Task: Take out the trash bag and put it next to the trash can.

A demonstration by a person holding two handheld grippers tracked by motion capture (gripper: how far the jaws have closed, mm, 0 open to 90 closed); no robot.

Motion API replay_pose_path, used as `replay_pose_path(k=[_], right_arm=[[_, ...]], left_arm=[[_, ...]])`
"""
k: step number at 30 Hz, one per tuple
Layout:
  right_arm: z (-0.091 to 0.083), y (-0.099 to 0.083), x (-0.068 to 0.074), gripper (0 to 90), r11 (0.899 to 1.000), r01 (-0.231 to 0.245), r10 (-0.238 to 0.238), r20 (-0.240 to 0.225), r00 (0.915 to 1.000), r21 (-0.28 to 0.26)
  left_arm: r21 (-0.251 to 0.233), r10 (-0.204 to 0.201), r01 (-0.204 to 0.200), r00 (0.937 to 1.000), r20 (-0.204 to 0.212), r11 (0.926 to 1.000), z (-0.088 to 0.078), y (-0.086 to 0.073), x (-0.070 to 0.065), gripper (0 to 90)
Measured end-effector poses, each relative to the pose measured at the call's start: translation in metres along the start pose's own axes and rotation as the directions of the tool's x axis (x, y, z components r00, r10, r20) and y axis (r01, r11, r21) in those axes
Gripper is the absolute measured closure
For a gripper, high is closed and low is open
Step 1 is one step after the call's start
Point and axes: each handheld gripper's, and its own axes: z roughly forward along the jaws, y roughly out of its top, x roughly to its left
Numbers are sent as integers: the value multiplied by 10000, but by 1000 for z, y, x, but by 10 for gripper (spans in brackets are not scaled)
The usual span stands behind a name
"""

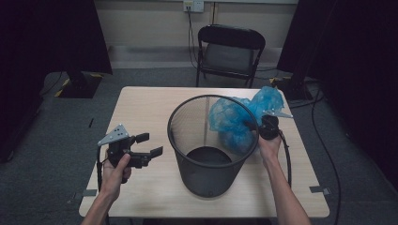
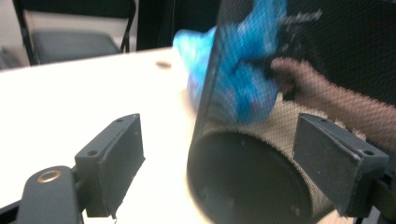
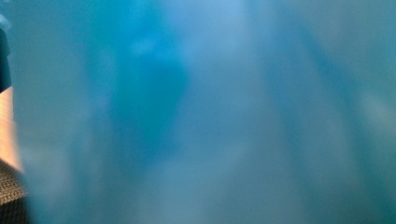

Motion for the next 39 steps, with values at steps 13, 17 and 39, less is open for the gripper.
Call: replay_pose_path(k=[13, 17, 39], right_arm=[[18, 17, 19, 501, 9997, -226, 221, -551, 9982, -84], [8, 17, 21, 358, 9994, -345, 343, -616, 9975, -16], [-29, 39, 29, 835, 9920, -126, -59, -1457, 9893, -1257]], left_arm=[[2880, 988, -630, 9888, -1116, 9556, 39, -67, 3, 164], [3674, 1405, -818, 9807, -1360, 9265, 55, -82, 2, 167], [3815, 1973, -1028, 9560, -2174, 9186, 66, -95, 7, 142]])
